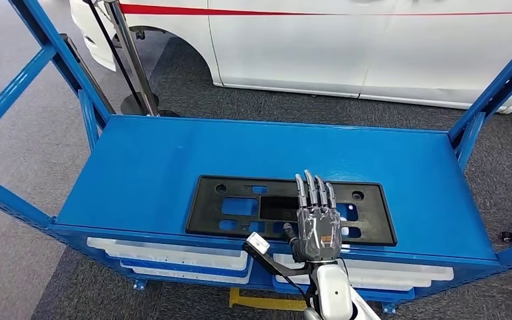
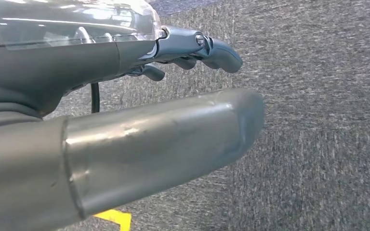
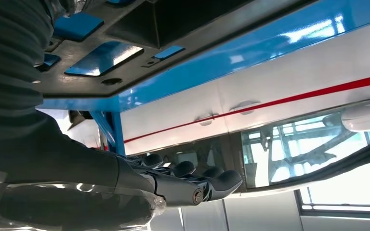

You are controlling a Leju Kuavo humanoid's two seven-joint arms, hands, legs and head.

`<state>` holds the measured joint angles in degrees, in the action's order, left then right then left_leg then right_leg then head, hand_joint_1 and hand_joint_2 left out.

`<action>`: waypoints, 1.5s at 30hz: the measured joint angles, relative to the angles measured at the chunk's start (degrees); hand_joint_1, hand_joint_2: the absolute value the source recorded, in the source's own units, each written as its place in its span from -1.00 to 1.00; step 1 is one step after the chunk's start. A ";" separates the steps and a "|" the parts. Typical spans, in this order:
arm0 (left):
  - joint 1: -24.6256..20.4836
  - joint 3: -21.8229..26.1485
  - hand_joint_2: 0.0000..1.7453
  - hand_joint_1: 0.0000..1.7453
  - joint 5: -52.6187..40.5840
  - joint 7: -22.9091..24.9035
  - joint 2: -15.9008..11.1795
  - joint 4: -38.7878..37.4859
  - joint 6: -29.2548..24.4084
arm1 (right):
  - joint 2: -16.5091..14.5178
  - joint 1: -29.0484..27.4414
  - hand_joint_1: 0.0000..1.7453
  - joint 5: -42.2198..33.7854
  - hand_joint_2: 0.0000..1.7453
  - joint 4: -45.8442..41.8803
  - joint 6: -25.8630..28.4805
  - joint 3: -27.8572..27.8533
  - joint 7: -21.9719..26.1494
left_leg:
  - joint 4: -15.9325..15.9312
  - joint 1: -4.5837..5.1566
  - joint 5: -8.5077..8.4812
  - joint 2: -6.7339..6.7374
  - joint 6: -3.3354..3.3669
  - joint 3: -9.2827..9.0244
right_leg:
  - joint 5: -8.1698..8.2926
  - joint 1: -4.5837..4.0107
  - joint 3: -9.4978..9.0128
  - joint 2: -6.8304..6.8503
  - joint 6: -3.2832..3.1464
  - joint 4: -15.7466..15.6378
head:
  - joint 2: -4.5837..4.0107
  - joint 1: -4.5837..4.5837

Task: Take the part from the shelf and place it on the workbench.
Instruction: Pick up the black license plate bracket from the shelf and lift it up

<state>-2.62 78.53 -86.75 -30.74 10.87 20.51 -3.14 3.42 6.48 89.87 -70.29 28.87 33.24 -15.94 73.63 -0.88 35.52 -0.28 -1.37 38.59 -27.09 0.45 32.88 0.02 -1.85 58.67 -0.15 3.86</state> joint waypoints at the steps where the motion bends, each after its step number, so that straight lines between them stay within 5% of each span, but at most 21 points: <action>1: 0.05 0.00 -1.00 -1.00 0.00 0.01 -0.03 -0.02 -0.01 | -0.02 -0.02 -1.00 0.00 1.00 0.14 0.05 0.00 0.08 | 0.50 0.00 -0.58 0.00 0.03 0.42 | -0.06 -0.07 -0.06 -0.02 -0.04 0.04 | 0.00 0.00; 4: 0.03 -0.01 -1.00 -1.00 0.00 0.01 -0.08 -0.07 -0.01 | -0.28 -0.04 -1.00 -0.01 1.00 0.43 0.08 -0.07 0.24 | -9.14 0.08 -6.49 0.00 0.61 -3.84 | -0.40 -0.27 -0.53 -0.14 0.16 0.17 | 0.00 0.00; 6: -0.08 -0.02 -1.00 -1.00 0.01 0.01 -0.15 -0.11 -0.02 | -0.55 -0.04 -1.00 0.00 1.00 0.47 0.13 -0.26 0.54 | -14.58 0.30 -8.22 -0.03 1.11 -6.37 | -0.61 -0.50 -0.62 -0.19 0.57 0.32 | 0.00 -0.01; 11: -0.03 -0.03 -1.00 -1.00 0.00 -0.01 -0.28 -0.22 -0.05 | -1.09 -0.44 -1.00 -0.01 1.00 0.32 0.62 -1.38 2.62 | -16.27 -0.01 -8.63 0.06 2.57 -7.04 | -1.98 -0.55 0.02 -0.20 1.74 1.92 | 0.00 -0.02; 14: -0.07 -0.03 -1.00 -1.00 0.01 -0.03 -0.30 -0.25 -0.05 | -1.81 -1.00 -1.00 0.01 1.00 -0.06 1.30 -2.91 4.83 | -16.51 -0.15 -8.74 0.20 3.15 -7.12 | -7.11 -0.21 4.79 -0.17 2.38 12.02 | 0.00 -0.03; 16: -0.04 -0.02 -1.00 -1.00 0.02 -0.03 -0.31 -0.25 -0.05 | -2.19 -1.48 -1.00 0.00 1.00 -0.19 1.43 -3.62 5.44 | -16.49 -0.14 -8.65 0.21 3.14 -7.19 | -7.84 0.06 7.25 -0.14 2.65 16.43 | 0.00 -0.03; 17: -0.03 -0.02 -1.00 -1.00 0.02 -0.03 -0.32 -0.26 -0.05 | -2.31 -1.68 -1.00 0.00 1.00 -0.29 1.44 -3.87 5.54 | -16.48 -0.15 -8.58 0.16 3.09 -7.29 | -6.44 0.17 6.90 -0.12 2.67 15.35 | 0.00 -0.03; 19: -0.03 -0.03 -1.00 -1.00 0.02 -0.03 -0.31 -0.28 -0.05 | -2.55 -1.83 -1.00 -0.01 1.00 -0.58 1.45 -4.28 5.58 | -16.44 -0.16 -8.34 0.07 2.85 -7.61 | -2.12 0.31 3.57 -0.07 2.46 7.88 | 0.00 -0.04; 21: -0.05 -0.04 -1.00 -1.00 0.02 -0.04 -0.30 -0.32 -0.05 | -2.80 -1.86 -1.00 -0.01 1.00 -0.84 1.47 -4.57 5.58 | -16.26 0.04 -8.06 0.01 2.32 -7.68 | 0.06 0.08 0.76 -0.07 2.10 1.67 | 0.00 -0.03; 25: -0.05 -0.02 -1.00 -1.00 0.01 -0.04 -0.32 -0.33 -0.09 | -3.12 -2.08 -1.00 -0.02 1.00 -1.03 1.58 -4.84 5.74 | -16.30 0.12 -7.97 -0.01 1.36 -7.62 | 0.00 -0.24 0.41 -0.33 1.56 0.51 | 0.00 -0.01; 31: -0.07 -0.03 -1.00 -1.00 0.02 -0.04 -0.33 -0.33 -0.09 | -3.20 -2.09 -1.00 -0.05 1.00 -1.07 1.67 -4.92 6.04 | -16.34 0.05 -7.94 0.00 1.13 -7.70 | 0.06 -0.24 0.38 -0.35 1.33 0.40 | 0.00 -0.01; 33: -0.09 -0.04 -1.00 -1.00 0.02 -0.10 -0.33 -0.36 -0.10 | -3.67 -2.16 -1.00 -0.66 1.00 -1.72 2.00 -5.19 7.25 | -14.18 -0.09 -6.32 0.03 0.67 -6.83 | 0.24 -0.02 0.17 -0.25 0.65 0.01 | 0.00 -0.01; 34: -0.08 -0.04 -1.00 -1.00 0.05 -0.13 -0.35 -0.38 -0.11 | -3.94 -2.24 -1.00 -1.85 1.00 -2.51 2.38 -5.33 8.45 | -9.86 -0.16 -4.18 0.04 0.37 -4.81 | 0.28 0.03 0.08 -0.18 0.25 -0.14 | 0.00 -0.01; 36: 0.05 -0.03 -1.00 -1.00 0.23 -0.20 -0.39 -0.42 -0.13 | -4.46 -2.55 -1.00 -6.54 1.00 -6.36 3.63 -5.47 11.50 | -8.40 -0.18 -4.87 0.07 0.60 -3.76 | 0.01 -0.21 -0.21 -0.17 -0.10 0.00 | 0.00 0.00; 38: 0.10 -0.03 -1.00 -1.00 0.42 -0.28 -0.46 -0.42 -0.16 | -4.73 -2.79 -1.00 -10.22 1.00 -10.21 4.58 -5.49 13.56 | -13.76 0.12 -8.10 0.08 1.33 -5.96 | -0.31 -0.61 -0.38 -0.25 0.17 0.27 | 0.00 -0.01; 42: 0.19 -0.02 -1.00 -1.00 0.55 -0.34 -0.47 -0.43 -0.31 | -4.76 -3.03 -1.00 -10.68 1.00 -12.77 4.67 -5.49 13.80 | -16.13 0.28 -8.57 0.06 2.09 -6.88 | -0.38 -0.54 -0.23 -0.30 1.32 0.35 | 0.00 -0.02; 45: 0.17 0.00 -1.00 -1.00 0.55 -0.34 -0.39 -0.44 -0.32 | -4.75 -3.11 -1.00 -10.78 1.00 -13.79 4.75 -5.49 13.83 | -16.84 -0.13 -9.06 0.28 2.93 -7.13 | -4.07 -0.32 2.17 -0.28 2.17 5.96 | 0.00 -0.04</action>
<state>-2.45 78.53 -86.20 -31.08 10.48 20.06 -3.46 -1.34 3.36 79.09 -84.07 33.63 27.76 -2.11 56.79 -1.01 26.46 0.00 1.56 31.46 -31.16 0.12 35.05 -0.26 0.32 64.63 -0.15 3.82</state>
